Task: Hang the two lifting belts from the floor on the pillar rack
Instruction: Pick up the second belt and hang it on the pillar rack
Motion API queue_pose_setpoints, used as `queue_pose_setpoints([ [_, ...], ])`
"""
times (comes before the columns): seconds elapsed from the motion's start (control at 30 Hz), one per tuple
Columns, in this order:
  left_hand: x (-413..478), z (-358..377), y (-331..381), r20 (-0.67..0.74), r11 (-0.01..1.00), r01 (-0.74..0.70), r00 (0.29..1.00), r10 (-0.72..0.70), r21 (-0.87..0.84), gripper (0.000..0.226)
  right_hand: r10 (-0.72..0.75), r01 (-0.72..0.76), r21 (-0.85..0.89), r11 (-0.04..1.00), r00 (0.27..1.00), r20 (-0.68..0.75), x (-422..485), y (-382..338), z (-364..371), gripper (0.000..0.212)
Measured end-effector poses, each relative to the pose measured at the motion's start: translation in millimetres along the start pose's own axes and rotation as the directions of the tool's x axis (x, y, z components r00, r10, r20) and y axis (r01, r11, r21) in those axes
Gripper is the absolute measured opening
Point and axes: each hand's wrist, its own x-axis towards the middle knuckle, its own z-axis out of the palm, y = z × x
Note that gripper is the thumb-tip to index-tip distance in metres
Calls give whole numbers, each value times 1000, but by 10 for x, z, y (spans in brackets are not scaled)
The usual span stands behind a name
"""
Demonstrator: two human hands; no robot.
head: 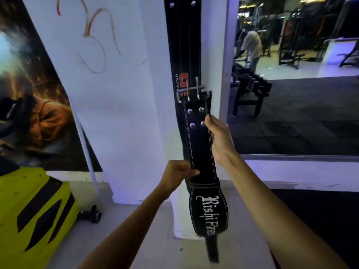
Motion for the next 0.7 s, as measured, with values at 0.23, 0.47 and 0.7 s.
queue_pose_setpoints([
  [0.23,184,40,852,-196,938,-272,953,231,-215,16,-109,132,-194,972,986,123,-60,-218,-207,15],
  [0.47,287,-174,1029,-164,915,-333,939,301,-230,22,3,30,-381,924,996,85,-451,117,-386,7],
  [0.7,191,-270,902,-162,917,-330,940,299,-222,27,-179,170,-362,917,984,8,-256,-214,-53,19],
])
